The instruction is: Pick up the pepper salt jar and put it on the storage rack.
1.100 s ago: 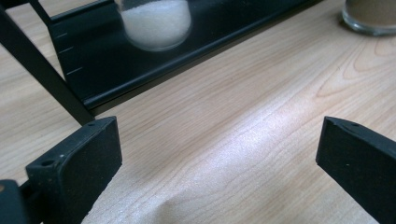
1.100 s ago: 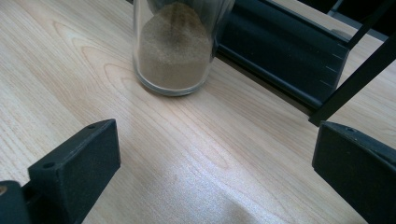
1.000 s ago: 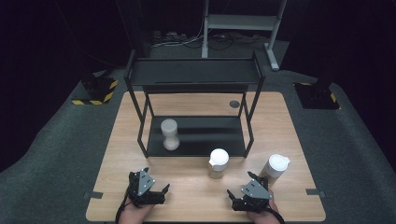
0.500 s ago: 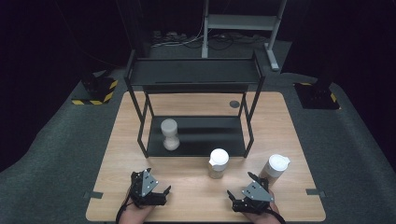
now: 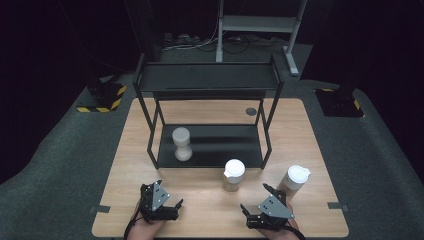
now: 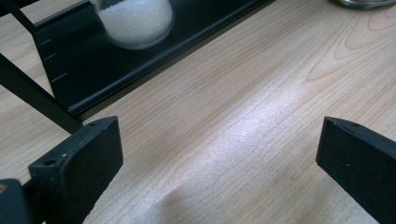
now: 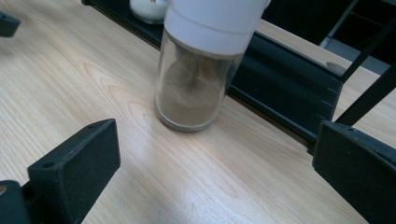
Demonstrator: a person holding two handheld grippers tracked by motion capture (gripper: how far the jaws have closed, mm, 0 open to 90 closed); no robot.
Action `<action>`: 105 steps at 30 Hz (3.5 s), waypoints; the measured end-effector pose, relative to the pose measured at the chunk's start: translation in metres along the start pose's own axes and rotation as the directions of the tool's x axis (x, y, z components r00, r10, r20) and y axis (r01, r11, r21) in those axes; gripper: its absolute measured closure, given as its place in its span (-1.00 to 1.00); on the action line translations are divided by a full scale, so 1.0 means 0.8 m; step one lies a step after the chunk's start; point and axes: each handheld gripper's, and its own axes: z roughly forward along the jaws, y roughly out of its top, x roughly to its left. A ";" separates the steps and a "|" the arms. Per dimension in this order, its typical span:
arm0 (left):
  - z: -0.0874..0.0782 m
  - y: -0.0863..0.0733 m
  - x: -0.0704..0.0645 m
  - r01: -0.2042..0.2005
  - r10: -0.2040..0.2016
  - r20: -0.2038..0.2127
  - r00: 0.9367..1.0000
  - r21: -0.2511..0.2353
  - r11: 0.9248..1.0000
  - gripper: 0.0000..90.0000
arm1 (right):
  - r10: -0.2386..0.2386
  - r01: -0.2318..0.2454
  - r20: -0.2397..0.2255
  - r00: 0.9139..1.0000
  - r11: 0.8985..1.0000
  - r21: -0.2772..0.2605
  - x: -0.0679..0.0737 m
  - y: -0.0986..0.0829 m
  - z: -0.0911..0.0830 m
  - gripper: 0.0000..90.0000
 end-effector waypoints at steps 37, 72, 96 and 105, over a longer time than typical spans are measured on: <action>-0.002 -0.001 -0.001 -0.014 0.014 0.011 1.000 -0.013 1.000 -0.98 | 0.110 -0.110 -0.006 0.994 0.992 -0.069 0.008 0.029 0.040 -1.00; -0.003 -0.001 0.000 -0.009 0.009 0.016 1.000 -0.023 1.000 -0.98 | 0.225 -0.230 -0.064 0.972 0.969 -0.094 -0.007 0.033 0.083 -0.74; -0.003 -0.001 0.001 -0.007 0.007 0.021 1.000 -0.024 1.000 -0.99 | 0.204 -0.215 -0.102 0.974 0.971 -0.106 -0.006 0.035 0.086 -0.33; -0.003 -0.001 0.001 -0.007 0.008 0.025 1.000 -0.026 1.000 -0.99 | 0.211 -0.219 -0.093 0.973 0.971 -0.093 -0.004 0.038 0.085 -0.33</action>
